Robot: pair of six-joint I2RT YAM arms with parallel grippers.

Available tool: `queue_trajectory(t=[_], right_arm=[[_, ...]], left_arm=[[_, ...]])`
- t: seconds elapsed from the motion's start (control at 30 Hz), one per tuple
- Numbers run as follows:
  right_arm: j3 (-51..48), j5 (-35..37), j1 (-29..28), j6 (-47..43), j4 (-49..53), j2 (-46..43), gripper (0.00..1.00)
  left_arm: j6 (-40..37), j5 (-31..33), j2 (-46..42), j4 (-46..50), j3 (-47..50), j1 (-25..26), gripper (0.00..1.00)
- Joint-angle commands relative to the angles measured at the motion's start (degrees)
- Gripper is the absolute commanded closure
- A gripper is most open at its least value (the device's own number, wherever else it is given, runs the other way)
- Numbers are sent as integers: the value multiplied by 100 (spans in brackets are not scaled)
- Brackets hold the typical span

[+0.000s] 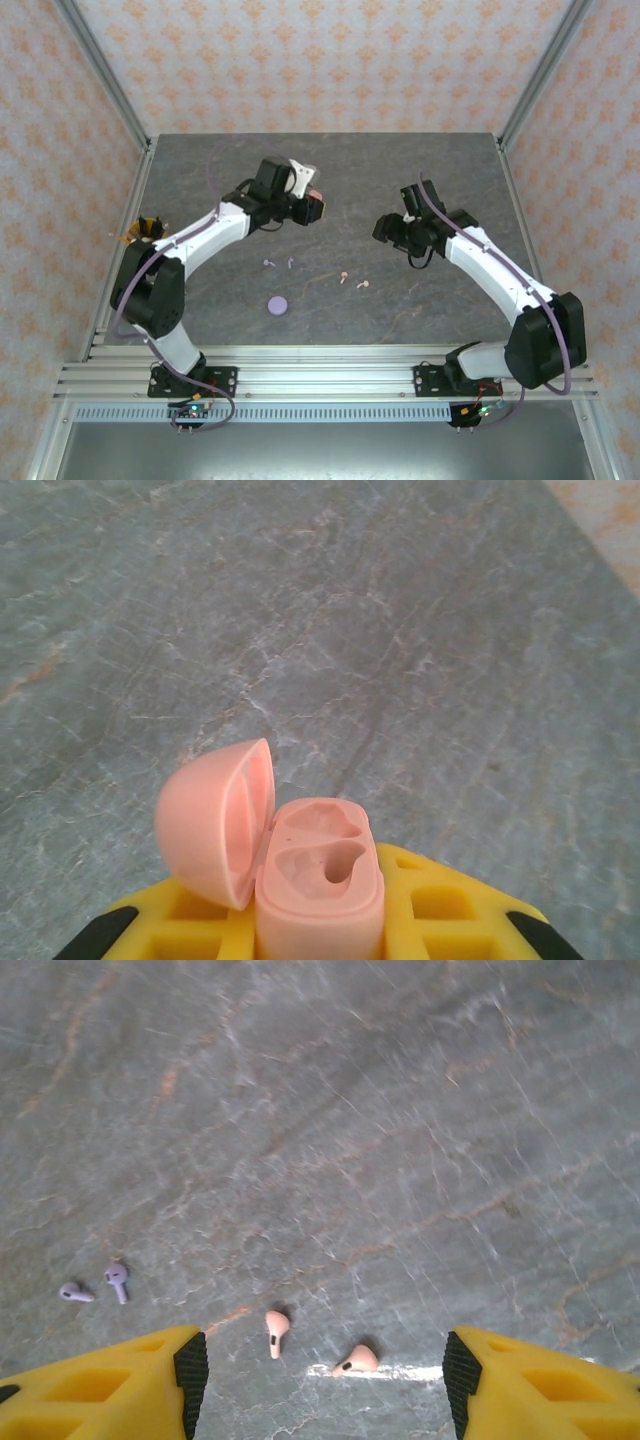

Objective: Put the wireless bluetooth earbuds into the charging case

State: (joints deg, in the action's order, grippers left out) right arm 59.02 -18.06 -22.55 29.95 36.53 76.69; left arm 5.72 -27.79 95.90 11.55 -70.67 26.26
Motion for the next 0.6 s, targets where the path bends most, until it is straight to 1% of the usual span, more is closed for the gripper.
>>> queue_trajectory(t=[0.0, 0.07, 0.1, 0.2, 0.37, 0.57], right_arm=[[-94, 333, -190, 591, -79, 70, 35], [-93, 459, -349, 754, -12, 223, 35], [-85, 483, -425, 807, 13, 300, 35], [-14, 663, -659, 969, 145, 580, 35], [-46, 916, -827, 1390, 258, 804, 36], [-10, 1190, -1058, 1988, 395, 1041, 37]], left_arm=[[-140, 1364, -424, -966, 461, 252, 100], [96, 1534, -539, -1219, 741, 251, 100], [124, 1491, -592, -1445, 915, 252, 100], [289, 1293, -810, -2548, 1613, 257, 100], [-9, 972, -1029, -3731, 2320, 257, 100], [-529, 221, -1302, -5591, 3172, 257, 100]])
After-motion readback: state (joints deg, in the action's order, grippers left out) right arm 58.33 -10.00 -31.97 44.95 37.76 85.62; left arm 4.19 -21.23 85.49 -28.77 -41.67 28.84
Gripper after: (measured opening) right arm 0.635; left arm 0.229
